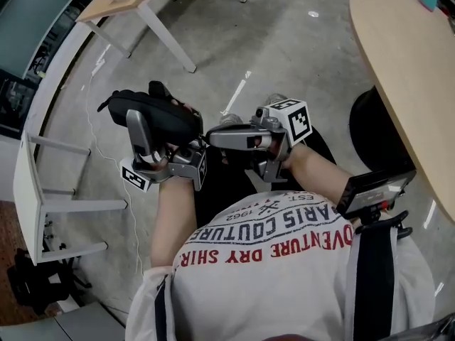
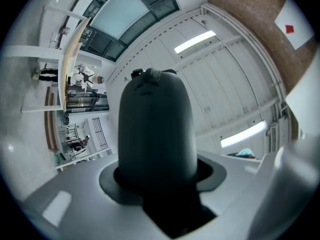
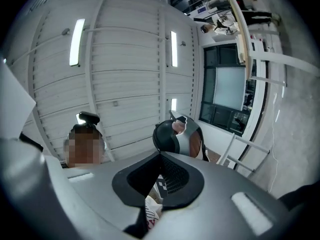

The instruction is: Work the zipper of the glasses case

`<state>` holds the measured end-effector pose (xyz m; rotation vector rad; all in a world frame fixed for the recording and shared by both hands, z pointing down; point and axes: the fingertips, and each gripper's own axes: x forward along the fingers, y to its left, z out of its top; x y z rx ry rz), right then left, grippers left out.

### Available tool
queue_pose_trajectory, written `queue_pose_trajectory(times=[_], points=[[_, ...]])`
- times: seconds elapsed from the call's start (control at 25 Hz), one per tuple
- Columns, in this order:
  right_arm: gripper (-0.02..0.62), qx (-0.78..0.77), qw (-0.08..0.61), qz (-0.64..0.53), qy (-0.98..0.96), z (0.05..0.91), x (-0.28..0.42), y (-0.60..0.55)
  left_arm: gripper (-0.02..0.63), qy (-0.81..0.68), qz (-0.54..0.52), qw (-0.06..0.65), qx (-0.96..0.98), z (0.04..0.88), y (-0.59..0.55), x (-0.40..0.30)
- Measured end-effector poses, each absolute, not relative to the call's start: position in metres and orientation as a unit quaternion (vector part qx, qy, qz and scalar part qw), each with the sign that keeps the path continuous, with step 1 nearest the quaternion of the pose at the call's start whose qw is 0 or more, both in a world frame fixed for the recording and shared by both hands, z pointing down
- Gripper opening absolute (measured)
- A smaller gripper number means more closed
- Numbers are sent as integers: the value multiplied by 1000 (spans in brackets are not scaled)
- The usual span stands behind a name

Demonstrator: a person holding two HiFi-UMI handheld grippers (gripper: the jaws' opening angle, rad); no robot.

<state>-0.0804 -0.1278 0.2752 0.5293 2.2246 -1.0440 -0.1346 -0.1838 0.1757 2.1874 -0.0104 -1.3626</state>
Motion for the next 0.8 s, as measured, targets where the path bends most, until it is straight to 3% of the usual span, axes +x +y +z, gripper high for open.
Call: queue_pose_trajectory(times=[0.24, 0.52, 0.8], points=[[2, 23, 200, -301, 932, 307, -72, -153, 250, -144, -341, 196, 908, 208, -185, -122], [-11, -202, 9, -133, 970, 344, -43, -191, 250, -372, 118, 12, 921, 335, -206, -102], [-3, -259, -67, -85, 960, 362, -37, -199, 250, -378, 81, 91, 918, 346, -204, -108]])
